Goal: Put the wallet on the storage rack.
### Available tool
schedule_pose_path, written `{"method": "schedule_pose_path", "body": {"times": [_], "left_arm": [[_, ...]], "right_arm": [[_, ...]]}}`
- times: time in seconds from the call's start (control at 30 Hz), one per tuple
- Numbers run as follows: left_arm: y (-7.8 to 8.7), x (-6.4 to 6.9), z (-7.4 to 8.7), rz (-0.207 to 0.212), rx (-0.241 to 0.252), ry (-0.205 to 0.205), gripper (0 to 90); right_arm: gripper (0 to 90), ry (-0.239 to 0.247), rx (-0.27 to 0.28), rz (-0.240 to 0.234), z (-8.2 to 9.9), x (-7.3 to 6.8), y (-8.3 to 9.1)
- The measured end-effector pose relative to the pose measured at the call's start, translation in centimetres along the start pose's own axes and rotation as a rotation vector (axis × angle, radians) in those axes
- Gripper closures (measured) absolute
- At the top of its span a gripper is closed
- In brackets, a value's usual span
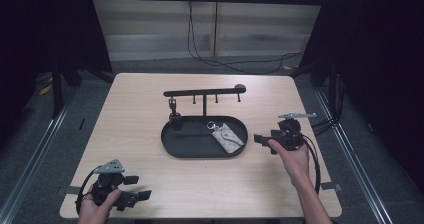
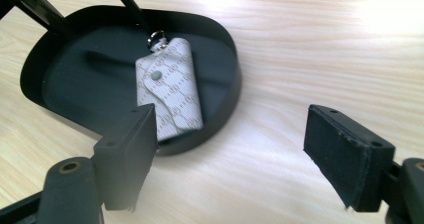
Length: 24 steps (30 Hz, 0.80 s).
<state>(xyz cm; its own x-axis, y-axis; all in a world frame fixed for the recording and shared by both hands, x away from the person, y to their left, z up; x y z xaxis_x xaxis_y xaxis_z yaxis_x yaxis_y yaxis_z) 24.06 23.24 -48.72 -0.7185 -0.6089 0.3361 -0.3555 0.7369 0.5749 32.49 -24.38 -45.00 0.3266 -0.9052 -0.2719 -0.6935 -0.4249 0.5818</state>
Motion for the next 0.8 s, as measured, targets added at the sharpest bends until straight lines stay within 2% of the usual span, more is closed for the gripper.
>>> {"method": "schedule_pose_path", "body": {"times": [0.17, 0.3, 0.47, 0.57, 0.8], "left_arm": [[0.1, 0.0, 0.0, 0.002, 0.009, 0.003, 21.2], [0.2, -0.2, 0.0, -0.014, 0.009, 0.008, 20.5], [0.4, -0.6, 0.0, -0.006, 0.017, 0.028, 19.7], [0.4, -0.6, 0.0, -0.003, 0.013, 0.028, 19.7], [0.4, -0.6, 0.0, -0.007, 0.028, 0.029, 20.1]], "right_arm": [[21.7, 0.014, 0.025, 0.014, 1.0, 0.6, 1.7], [21.8, 0.022, 0.053, 0.024, 1.9, 0.9, 3.1], [21.6, 0.041, 0.076, 0.018, 3.8, 0.7, 4.4], [21.5, 0.036, 0.076, 0.018, 4.9, 0.7, 5.1], [20.5, 0.060, 0.088, 0.014, 6.9, 0.4, 6.5]]}}
Point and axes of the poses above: each handheld gripper's, and its own axes: y roughly backward along the jaws, z roughly out of its underside, x roughly to its right, the point moved 3 cm from there along -y, roughly forward along the jaws, and after that the axes turned 8 degrees about x, right-handed, at the moved point
